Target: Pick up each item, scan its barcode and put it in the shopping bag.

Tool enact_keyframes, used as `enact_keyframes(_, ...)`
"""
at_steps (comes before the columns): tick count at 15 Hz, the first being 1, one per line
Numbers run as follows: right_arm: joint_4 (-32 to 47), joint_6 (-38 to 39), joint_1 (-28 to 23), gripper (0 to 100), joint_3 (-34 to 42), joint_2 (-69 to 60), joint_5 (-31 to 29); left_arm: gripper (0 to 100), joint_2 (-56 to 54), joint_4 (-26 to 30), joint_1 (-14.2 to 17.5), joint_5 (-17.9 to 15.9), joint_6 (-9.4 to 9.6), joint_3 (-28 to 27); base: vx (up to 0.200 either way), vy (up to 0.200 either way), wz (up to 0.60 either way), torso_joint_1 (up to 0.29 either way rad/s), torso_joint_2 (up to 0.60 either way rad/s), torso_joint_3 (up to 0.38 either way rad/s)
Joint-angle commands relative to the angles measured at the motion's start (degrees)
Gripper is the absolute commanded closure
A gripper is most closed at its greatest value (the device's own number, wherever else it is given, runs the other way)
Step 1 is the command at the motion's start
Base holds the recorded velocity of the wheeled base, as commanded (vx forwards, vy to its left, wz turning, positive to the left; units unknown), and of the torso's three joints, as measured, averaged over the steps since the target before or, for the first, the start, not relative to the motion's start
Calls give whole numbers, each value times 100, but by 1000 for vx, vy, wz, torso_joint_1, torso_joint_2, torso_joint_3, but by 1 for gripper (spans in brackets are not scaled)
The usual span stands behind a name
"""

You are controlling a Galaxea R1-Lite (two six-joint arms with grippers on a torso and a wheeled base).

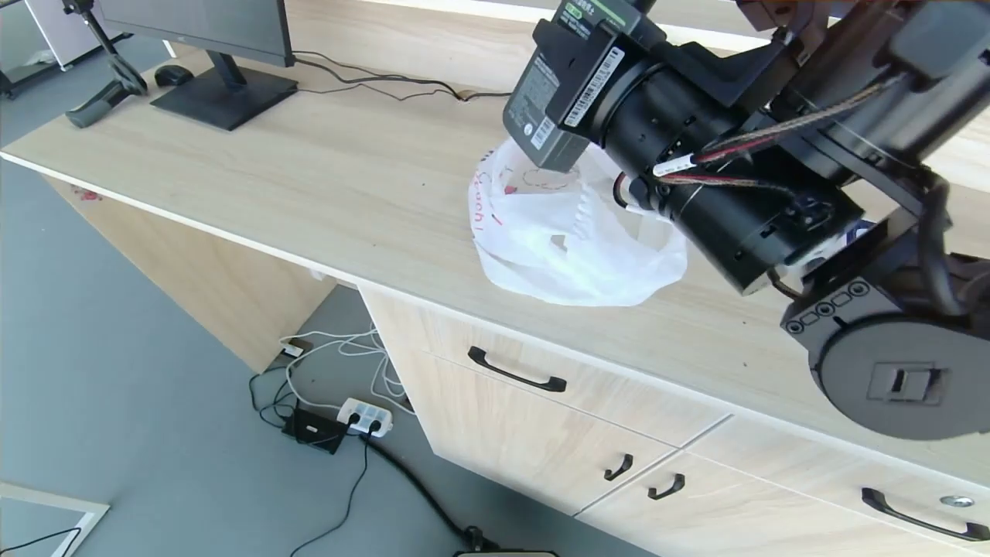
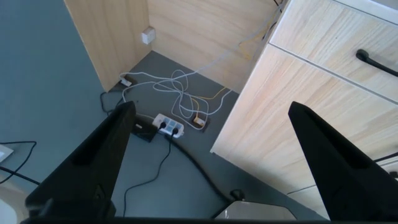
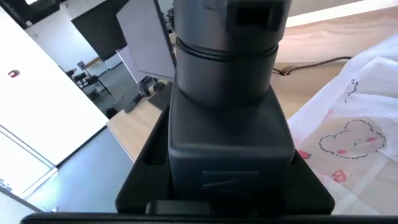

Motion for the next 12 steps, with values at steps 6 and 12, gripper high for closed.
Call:
enact_keyframes(6, 281, 1142, -1211, 100, -679, 1089, 832, 0, 2, -5, 1, 4, -2, 0, 0, 0, 0, 0, 0, 0)
enact_keyframes(12, 817, 1528, -1650, 100, -1312, 1493, 1351, 0, 2, -5, 1, 4, -2, 0, 0, 0, 0, 0, 0, 0)
